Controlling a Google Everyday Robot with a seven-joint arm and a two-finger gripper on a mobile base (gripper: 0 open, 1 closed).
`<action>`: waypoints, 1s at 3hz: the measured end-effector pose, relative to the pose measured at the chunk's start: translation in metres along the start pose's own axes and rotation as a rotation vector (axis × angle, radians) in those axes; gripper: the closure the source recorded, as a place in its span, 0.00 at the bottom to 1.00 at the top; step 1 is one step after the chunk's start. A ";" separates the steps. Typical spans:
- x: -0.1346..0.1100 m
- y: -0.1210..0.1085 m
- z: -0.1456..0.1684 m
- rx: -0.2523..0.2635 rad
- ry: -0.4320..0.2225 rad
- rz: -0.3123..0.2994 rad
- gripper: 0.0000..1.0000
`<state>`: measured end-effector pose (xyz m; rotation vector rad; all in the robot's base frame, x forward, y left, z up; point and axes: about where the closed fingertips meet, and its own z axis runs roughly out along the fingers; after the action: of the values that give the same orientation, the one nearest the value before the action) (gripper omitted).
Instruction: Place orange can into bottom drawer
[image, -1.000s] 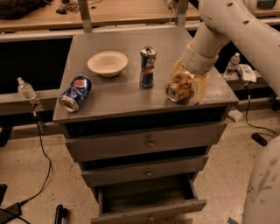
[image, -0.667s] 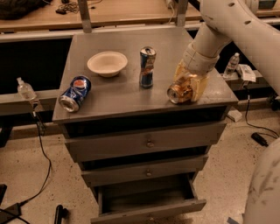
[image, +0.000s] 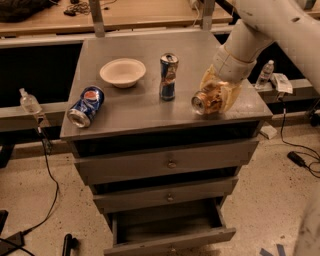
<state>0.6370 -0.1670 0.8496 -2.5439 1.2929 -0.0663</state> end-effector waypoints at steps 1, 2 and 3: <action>-0.001 0.015 -0.039 0.040 -0.012 0.048 1.00; 0.000 0.028 -0.065 0.051 -0.009 0.124 1.00; 0.000 0.026 -0.062 0.054 -0.009 0.123 1.00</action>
Offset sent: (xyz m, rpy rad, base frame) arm -0.0559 -0.0524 0.0841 0.0727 0.0126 -0.2130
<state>0.6063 -0.1959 0.9023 -2.4117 1.4216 -0.0627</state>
